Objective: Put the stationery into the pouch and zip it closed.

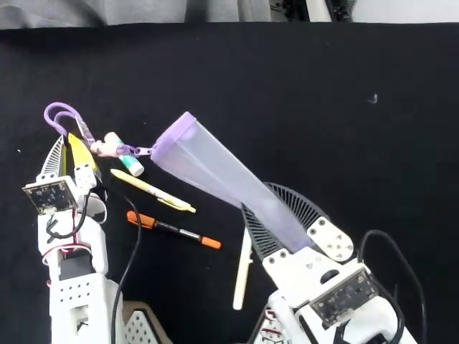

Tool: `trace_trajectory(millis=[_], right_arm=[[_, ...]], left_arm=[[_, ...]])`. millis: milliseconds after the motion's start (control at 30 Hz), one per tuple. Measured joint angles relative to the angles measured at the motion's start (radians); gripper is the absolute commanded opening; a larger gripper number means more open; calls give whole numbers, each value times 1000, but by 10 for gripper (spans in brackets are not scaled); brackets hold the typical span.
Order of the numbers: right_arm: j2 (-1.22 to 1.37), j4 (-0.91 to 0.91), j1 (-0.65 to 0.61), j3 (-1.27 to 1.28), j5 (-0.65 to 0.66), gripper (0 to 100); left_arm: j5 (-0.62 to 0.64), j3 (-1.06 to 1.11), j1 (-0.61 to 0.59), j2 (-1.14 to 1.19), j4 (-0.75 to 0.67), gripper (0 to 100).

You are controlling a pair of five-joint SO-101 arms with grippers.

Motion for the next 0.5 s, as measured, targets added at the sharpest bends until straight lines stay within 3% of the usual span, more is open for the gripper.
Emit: trace_trajectory(millis=[200, 367, 500], right_arm=[[0, 0, 0, 0, 21, 11], [-6, -8, 34, -17, 17, 11], [-6, -55, 51, 31, 17, 11]], left_arm=[[0, 0, 0, 0, 0, 49], [-3, 2, -23, 14, 14, 262], [-5, 2, -8, 12, 18, 247]])
